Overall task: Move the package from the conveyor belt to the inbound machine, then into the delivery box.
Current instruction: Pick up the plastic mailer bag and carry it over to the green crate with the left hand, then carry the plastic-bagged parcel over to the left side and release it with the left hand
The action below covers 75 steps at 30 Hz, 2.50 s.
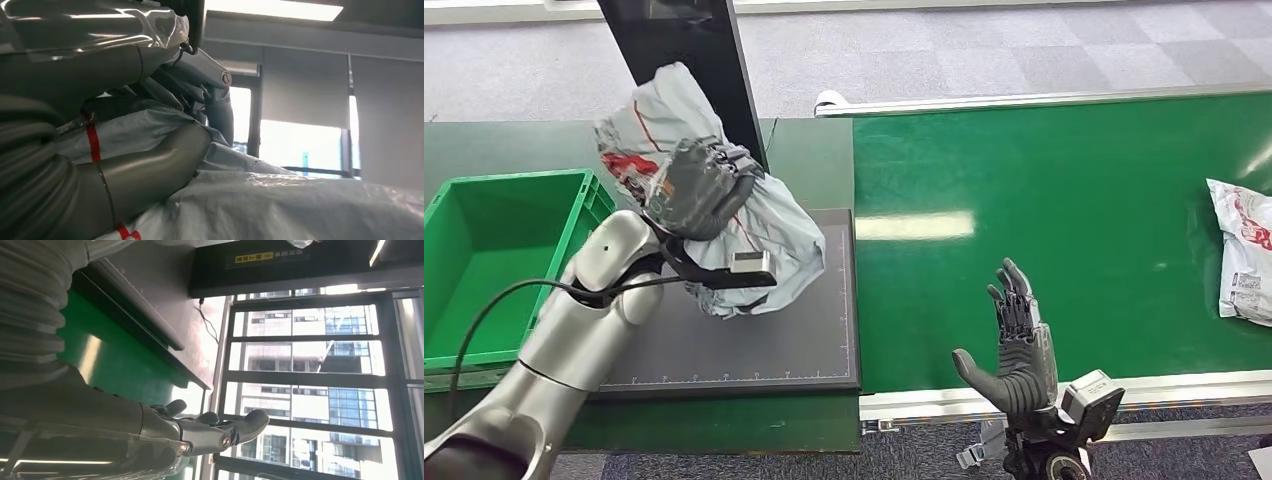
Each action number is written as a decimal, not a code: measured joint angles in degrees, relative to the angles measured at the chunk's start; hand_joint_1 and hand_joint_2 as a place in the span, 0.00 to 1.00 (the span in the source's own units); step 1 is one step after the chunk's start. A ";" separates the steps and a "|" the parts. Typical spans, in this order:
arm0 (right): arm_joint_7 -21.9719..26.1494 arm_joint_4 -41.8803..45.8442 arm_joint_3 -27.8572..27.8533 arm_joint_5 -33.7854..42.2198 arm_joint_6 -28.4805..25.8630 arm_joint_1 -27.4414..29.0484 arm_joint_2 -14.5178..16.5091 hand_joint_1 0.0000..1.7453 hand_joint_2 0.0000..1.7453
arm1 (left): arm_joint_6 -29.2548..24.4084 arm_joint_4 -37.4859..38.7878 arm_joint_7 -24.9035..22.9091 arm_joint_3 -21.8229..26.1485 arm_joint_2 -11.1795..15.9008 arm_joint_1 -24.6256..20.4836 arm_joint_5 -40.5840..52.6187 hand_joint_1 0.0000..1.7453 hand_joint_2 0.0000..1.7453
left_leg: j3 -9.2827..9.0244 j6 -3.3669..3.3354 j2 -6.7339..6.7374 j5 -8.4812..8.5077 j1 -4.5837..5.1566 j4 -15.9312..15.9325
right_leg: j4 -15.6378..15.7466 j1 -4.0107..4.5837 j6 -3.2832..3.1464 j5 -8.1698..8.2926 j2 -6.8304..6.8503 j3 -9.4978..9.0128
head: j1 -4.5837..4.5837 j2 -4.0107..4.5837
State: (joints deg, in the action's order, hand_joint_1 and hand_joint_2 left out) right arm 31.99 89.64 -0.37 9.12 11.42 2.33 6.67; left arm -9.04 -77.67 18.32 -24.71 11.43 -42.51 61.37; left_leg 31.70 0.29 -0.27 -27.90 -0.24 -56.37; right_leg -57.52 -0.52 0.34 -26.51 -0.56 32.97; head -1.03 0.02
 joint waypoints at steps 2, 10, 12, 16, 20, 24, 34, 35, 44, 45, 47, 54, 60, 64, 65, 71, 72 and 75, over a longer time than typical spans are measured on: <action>0.23 0.00 -0.12 -0.01 0.04 0.15 -0.01 0.00 1.00 | 0.41 1.44 -1.66 0.89 1.80 -2.99 2.47 1.00 1.00 | 0.00 0.01 0.01 0.01 -0.01 0.00 | 0.00 0.01 0.00 0.00 -0.01 0.03 | -0.01 0.00; 0.69 0.00 -0.25 0.04 0.10 0.17 -0.02 0.00 1.00 | -0.71 14.38 -3.83 2.44 4.91 -12.53 7.07 1.00 1.00 | 0.03 0.04 -0.01 0.04 -0.01 0.00 | -0.03 0.00 -0.01 0.01 -0.01 0.02 | 0.01 0.00; 0.70 0.00 -0.26 0.04 0.10 0.17 -0.03 0.00 1.00 | -0.78 15.84 -3.83 2.44 5.06 -13.32 7.13 1.00 1.00 | 0.04 0.04 -0.02 0.04 0.00 0.00 | -0.03 -0.01 -0.01 0.01 0.00 0.02 | 0.01 0.00; 0.71 0.00 -0.27 0.04 0.11 0.17 -0.05 0.00 1.00 | -0.87 17.58 -3.83 2.44 5.18 -14.00 7.15 1.00 1.00 | 0.04 0.03 -0.02 0.03 0.01 0.00 | -0.02 -0.01 -0.01 0.00 0.00 0.03 | 0.00 0.00; 0.71 0.00 -0.27 0.04 0.11 0.17 -0.07 0.00 1.00 | -0.93 18.48 -3.83 2.44 5.18 -14.36 7.15 1.00 1.00 | 0.04 0.04 -0.03 0.04 0.00 0.00 | -0.02 0.00 -0.01 0.01 0.00 0.03 | -0.01 0.00; 0.71 0.00 -0.27 0.04 0.12 0.17 -0.07 0.00 1.00 | -0.91 19.03 -3.88 2.44 5.18 -14.58 7.18 1.00 1.00 | 0.03 0.04 -0.03 0.04 0.00 0.00 | -0.02 0.00 -0.01 0.01 0.00 0.02 | 0.00 0.00; 0.80 -0.48 0.22 0.33 1.02 -0.38 -0.14 0.00 1.00 | 3.38 36.13 -11.29 6.24 8.52 -23.07 8.00 1.00 1.00 | -0.04 0.18 0.30 0.14 -0.08 0.05 | -0.04 0.07 -0.25 0.17 -0.21 0.03 | 0.00 0.00; 0.81 -0.60 0.29 0.38 1.02 -0.44 -0.15 0.00 1.00 | 4.04 39.02 -12.19 7.01 9.47 -24.02 8.06 1.00 1.00 | -0.05 0.23 0.39 0.18 -0.11 0.05 | -0.05 0.11 -0.30 0.20 -0.26 0.06 | -0.01 0.00; 0.27 -0.73 0.27 0.19 0.60 -0.01 0.07 0.00 1.00 | 10.78 54.30 -16.69 11.77 18.37 -22.53 8.32 1.00 1.00 | 0.13 0.36 0.46 0.21 -0.24 0.05 | -0.18 0.20 -0.36 0.19 -0.41 0.31 | 0.02 0.00; 0.19 -0.60 0.23 0.01 0.50 0.24 0.15 0.00 1.00 | 10.67 54.90 -15.64 12.34 19.24 -21.68 8.27 1.00 1.00 | 0.17 0.36 0.45 0.21 -0.24 0.05 | -0.18 0.19 -0.36 0.17 -0.41 0.34 | 0.02 0.00; 0.04 -0.09 -0.01 -0.23 0.03 0.83 0.40 0.00 1.00 | 10.21 55.65 -13.09 13.35 20.95 -19.92 8.18 1.00 1.00 | 0.26 0.37 0.41 0.19 -0.23 0.05 | -0.17 0.19 -0.35 0.15 -0.40 0.40 | 0.02 0.00; -0.93 1.73 -2.39 -1.00 -0.19 2.03 1.24 0.00 1.00 | 8.46 55.40 -5.37 16.80 26.12 -12.75 5.74 1.00 1.00 | 0.31 0.38 0.51 0.17 -0.21 0.05 | -0.14 0.17 -0.35 0.15 -0.44 0.52 | 0.02 0.00; -1.06 2.23 -3.31 -1.23 0.04 2.42 1.91 0.00 1.00 | 8.19 54.30 -4.52 18.91 27.67 -8.73 5.11 1.00 1.00 | 0.33 0.38 0.44 0.17 -0.23 0.05 | -0.15 0.19 -0.35 0.15 -0.42 0.52 | 0.02 0.00; -1.08 2.34 -3.74 -1.57 0.24 2.49 2.23 0.00 1.00 | 8.12 53.75 -4.47 19.47 28.08 -7.76 4.98 0.45 1.00 | 0.32 0.38 0.42 0.17 -0.23 0.05 | -0.15 0.19 -0.35 0.16 -0.41 0.50 | 0.02 0.00; -1.08 2.36 -3.80 -1.74 0.38 2.56 2.29 0.00 1.00 | 7.93 53.52 -4.40 19.69 28.11 -7.32 4.85 0.19 1.00 | 0.32 0.38 0.42 0.17 -0.23 0.05 | -0.15 0.19 -0.35 0.16 -0.41 0.50 | 0.02 0.00; -0.72 2.36 -3.91 -2.82 1.19 3.04 2.58 0.00 1.00 | 5.48 50.74 -3.26 22.37 27.87 -2.94 2.15 0.00 1.00 | 0.33 0.38 0.43 0.17 -0.23 0.05 | -0.14 0.19 -0.35 0.15 -0.42 0.57 | 0.02 0.00; -0.63 2.36 -3.92 -2.93 1.22 3.05 2.61 0.00 1.00 | 5.01 50.10 -2.98 22.90 27.68 -2.27 1.75 0.00 1.00 | 0.33 0.38 0.43 0.17 -0.23 0.05 | -0.14 0.19 -0.35 0.15 -0.42 0.57 | 0.02 0.00; -0.45 2.36 -3.96 -3.00 1.27 3.06 2.71 0.00 1.00 | 3.60 48.19 -2.60 24.08 26.96 -0.93 1.20 0.00 1.00 | 0.33 0.38 0.42 0.17 -0.23 0.05 | -0.14 0.19 -0.35 0.15 -0.41 0.56 | 0.02 0.00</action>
State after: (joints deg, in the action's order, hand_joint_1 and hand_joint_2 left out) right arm 31.53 92.00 -4.32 6.12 12.69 5.39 9.38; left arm -5.44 -29.49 15.72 -0.63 38.39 -43.44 62.58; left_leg 32.03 0.67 0.14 -27.73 -0.46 -56.31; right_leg -57.66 -0.33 -0.01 -26.36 -0.97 33.53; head -1.01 0.02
